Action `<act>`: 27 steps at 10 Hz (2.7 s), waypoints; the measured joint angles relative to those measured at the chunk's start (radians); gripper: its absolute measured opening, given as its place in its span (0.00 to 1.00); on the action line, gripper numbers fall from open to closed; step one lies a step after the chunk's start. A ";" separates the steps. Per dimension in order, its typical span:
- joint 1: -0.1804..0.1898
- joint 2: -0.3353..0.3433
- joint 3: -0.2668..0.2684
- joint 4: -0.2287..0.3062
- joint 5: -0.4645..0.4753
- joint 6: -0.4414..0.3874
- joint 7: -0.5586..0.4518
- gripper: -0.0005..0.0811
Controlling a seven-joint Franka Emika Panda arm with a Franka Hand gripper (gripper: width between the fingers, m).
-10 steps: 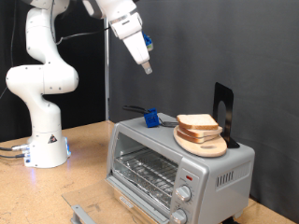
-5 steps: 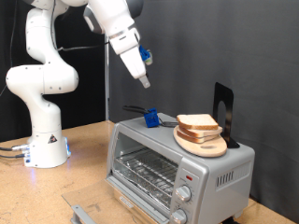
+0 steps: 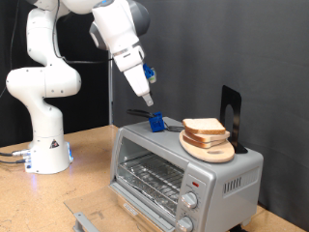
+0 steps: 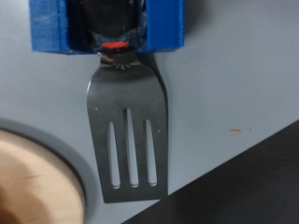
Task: Make a piece of toast with the oven
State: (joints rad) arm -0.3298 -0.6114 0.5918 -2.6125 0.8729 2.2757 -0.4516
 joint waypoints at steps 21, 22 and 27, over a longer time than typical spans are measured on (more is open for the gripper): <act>0.002 0.168 0.117 -0.026 0.066 0.208 -0.019 0.81; 0.002 0.169 0.117 -0.026 0.066 0.208 -0.019 0.58; -0.003 0.169 0.117 -0.025 0.060 0.204 0.014 0.45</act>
State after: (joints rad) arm -0.3326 -0.4426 0.7087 -2.6372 0.9325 2.4796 -0.4373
